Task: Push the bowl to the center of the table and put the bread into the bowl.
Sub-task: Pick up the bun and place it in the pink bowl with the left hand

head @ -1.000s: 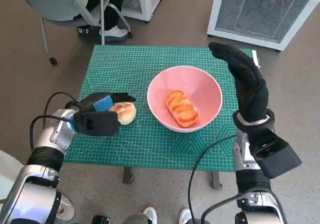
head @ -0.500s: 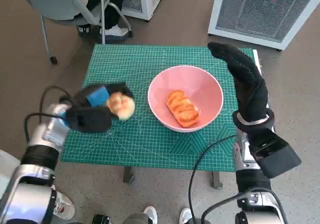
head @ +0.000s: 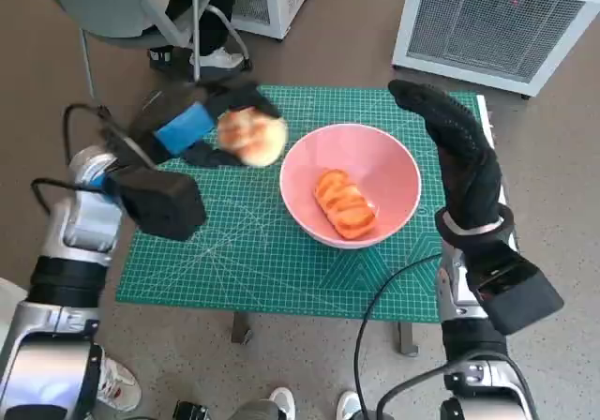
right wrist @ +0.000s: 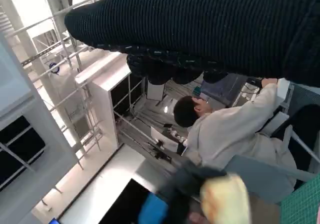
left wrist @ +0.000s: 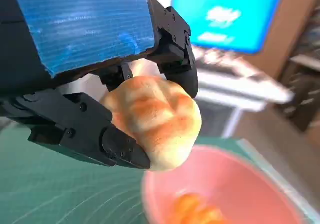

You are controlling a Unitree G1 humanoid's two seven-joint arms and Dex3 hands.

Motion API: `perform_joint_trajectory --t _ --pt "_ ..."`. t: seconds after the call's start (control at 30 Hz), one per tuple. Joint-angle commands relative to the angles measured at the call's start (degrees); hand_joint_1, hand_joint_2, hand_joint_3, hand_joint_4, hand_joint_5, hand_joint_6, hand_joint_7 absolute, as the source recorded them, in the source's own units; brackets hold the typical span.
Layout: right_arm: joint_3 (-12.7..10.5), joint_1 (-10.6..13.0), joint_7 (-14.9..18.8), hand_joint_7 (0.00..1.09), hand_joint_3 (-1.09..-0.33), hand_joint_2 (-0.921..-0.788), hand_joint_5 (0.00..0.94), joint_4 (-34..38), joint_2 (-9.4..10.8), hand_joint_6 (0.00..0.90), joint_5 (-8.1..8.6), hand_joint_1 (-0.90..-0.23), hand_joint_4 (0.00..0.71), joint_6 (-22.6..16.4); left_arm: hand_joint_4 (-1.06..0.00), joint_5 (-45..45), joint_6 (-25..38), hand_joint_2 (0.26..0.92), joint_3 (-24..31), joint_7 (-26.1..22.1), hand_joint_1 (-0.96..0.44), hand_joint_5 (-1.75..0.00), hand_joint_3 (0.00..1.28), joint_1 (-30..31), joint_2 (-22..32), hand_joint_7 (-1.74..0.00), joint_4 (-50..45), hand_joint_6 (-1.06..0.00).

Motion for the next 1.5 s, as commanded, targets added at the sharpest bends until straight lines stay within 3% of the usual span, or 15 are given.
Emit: perform_joint_trajectory --t 0.03,0.27,0.4,0.43,0.47,0.5,0.6,0.7,1.0,1.5 --pt "0.14 0.71 0.01 0.75 -0.810 -0.921 0.030 0.64 0.07 -0.001 -0.53 -0.563 0.322 0.66 -0.61 -0.12 -0.82 0.920 -1.25 -0.32 0.00 -1.19 0.10 -2.23 -2.45 -1.24 -0.67 -0.62" --pt "0.15 0.75 0.04 0.75 -0.814 -0.921 0.031 0.50 0.02 -0.001 -0.54 -0.562 0.321 0.69 -0.62 -0.50 -4.10 0.920 -3.41 -1.23 0.00 -1.15 0.10 -5.47 -6.29 -1.27 5.85 -0.62" --pt "0.02 0.78 0.33 0.75 -0.814 -0.921 0.033 0.63 -0.25 -0.001 -0.21 -0.558 0.321 0.65 -0.47 -0.05 -4.89 0.921 -4.87 -2.72 0.00 -1.30 0.23 -6.64 -7.60 -1.40 9.84 -0.48" --pt "0.00 0.76 0.37 0.75 -0.814 -0.921 0.033 0.67 -0.28 -0.001 -0.15 -0.558 0.321 0.66 -0.41 0.11 -5.00 0.921 -5.16 -3.09 -0.07 -1.20 0.25 -6.85 -7.74 -1.43 10.62 -0.46" --pt "-0.05 0.81 0.43 0.75 -0.814 -0.921 0.033 0.58 -0.36 -0.001 -0.05 -0.558 0.321 0.71 -0.37 0.42 -4.75 0.921 -5.68 -3.81 -0.17 -0.97 0.28 -7.11 -7.88 -1.47 11.37 -0.43" --pt "-0.07 0.85 0.47 0.75 -0.813 -0.921 0.033 0.51 -0.42 -0.001 0.02 -0.558 0.321 0.74 -0.33 0.62 -4.61 0.893 -6.05 -4.30 -0.16 -0.72 0.24 -7.32 -7.98 -1.20 11.92 -0.33" --pt "-0.08 1.12 0.46 0.75 -0.812 -0.921 0.034 0.05 -0.50 -0.001 0.13 -0.558 0.320 0.76 -0.29 0.84 -3.94 0.885 -6.98 -6.03 -0.17 -0.30 0.13 -7.83 -8.11 -0.74 13.04 -0.25" --pt "-0.06 1.32 0.36 0.75 -0.811 -0.921 0.034 -0.27 -0.51 -0.001 0.12 -0.557 0.320 0.72 -0.24 0.87 -2.63 0.877 -7.35 -7.25 -0.20 -0.12 0.07 -7.71 -8.15 -0.56 12.92 -0.20" --pt "-0.38 1.28 0.08 0.74 -0.808 -0.921 0.035 -0.25 -0.66 -0.001 0.13 -0.559 0.319 0.60 -0.13 2.38 -1.24 0.883 -7.83 -7.07 -0.30 -0.01 0.03 -6.33 -8.26 -0.45 11.64 -0.10" --pt "-0.85 0.45 -0.83 0.74 -0.802 -0.921 0.037 0.70 -0.14 -0.001 -0.38 -0.564 0.320 0.02 -0.09 -1.35 -1.81 0.915 -4.81 -6.41 -0.40 0.00 0.03 -4.99 -8.82 -0.46 9.82 -0.05"
